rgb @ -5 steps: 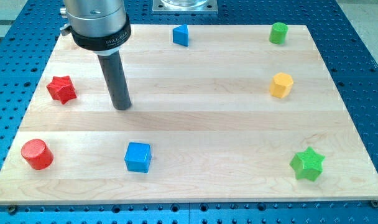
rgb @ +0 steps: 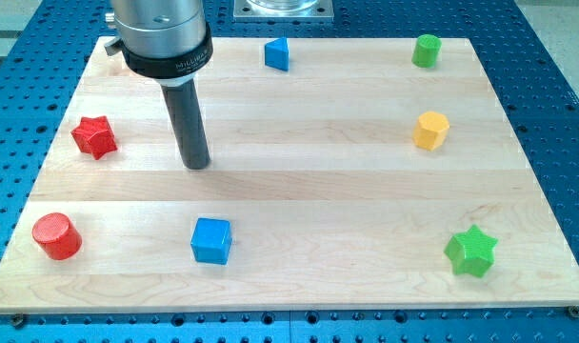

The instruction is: Move the arm slightly to the left

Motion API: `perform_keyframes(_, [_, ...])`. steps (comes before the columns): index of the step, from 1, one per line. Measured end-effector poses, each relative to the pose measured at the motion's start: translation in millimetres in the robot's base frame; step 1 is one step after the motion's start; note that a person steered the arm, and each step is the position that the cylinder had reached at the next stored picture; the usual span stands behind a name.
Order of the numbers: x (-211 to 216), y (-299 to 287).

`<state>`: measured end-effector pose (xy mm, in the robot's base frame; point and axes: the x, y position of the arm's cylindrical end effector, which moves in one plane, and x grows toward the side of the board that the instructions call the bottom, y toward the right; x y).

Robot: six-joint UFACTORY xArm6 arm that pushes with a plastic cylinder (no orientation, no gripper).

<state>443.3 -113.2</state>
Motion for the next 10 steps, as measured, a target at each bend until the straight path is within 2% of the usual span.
perform_keyframes(10, [1.4, -25.4])
